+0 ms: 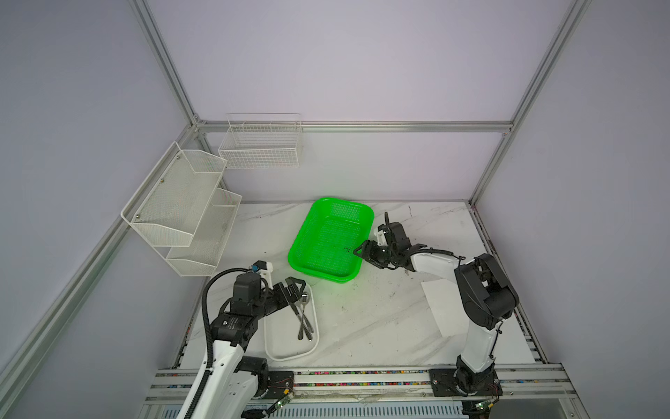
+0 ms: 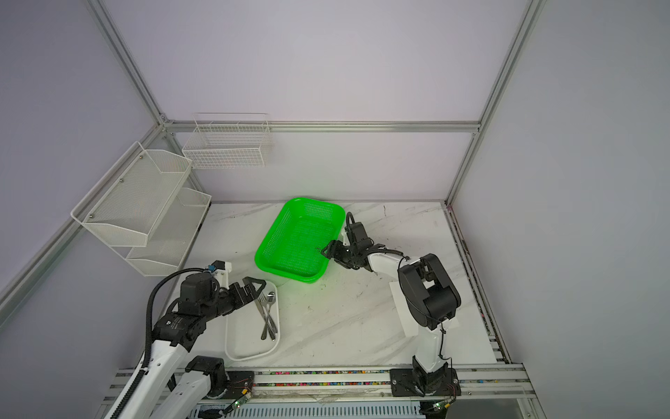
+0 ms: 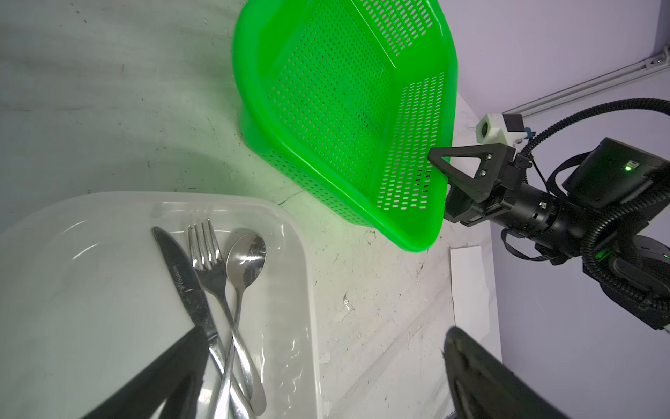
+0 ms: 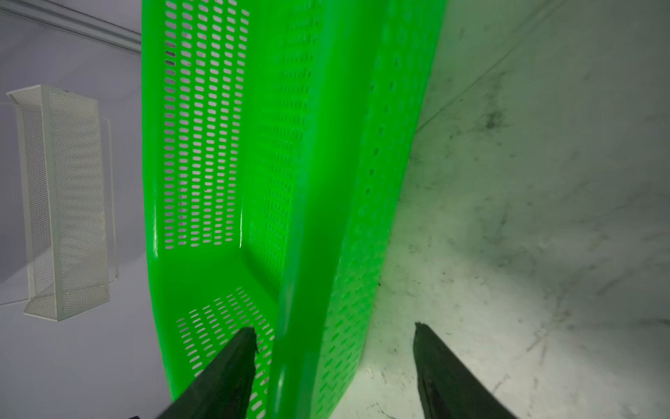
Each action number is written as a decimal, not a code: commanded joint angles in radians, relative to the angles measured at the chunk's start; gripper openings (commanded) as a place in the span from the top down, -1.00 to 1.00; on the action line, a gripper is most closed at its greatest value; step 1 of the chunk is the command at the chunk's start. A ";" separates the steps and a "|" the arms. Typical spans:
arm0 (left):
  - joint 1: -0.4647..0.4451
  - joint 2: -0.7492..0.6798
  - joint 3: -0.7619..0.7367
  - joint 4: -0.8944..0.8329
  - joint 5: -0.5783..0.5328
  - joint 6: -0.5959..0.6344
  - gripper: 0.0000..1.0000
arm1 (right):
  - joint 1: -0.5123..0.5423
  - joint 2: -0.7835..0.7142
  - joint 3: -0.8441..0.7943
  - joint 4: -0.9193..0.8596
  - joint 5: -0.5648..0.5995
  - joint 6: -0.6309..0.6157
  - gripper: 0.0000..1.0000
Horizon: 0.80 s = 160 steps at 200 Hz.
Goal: Place the utensils on the paper napkin and roll it up
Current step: 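Grasp the green basket rim with the right gripper, push it farther away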
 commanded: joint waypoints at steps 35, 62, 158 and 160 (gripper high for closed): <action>-0.036 0.021 0.031 -0.012 0.022 0.010 -1.00 | 0.019 0.138 0.182 0.132 0.035 0.125 -0.33; -0.050 0.028 0.026 -0.018 0.009 0.007 -1.00 | 0.031 0.232 0.263 0.202 0.037 0.201 -0.21; -0.133 0.182 0.054 -0.022 -0.041 0.042 -1.00 | 0.048 0.534 0.868 -0.147 -0.026 -0.083 -0.21; -0.137 0.187 0.055 -0.021 -0.043 0.041 -1.00 | 0.048 0.524 0.863 -0.152 -0.018 -0.090 -0.21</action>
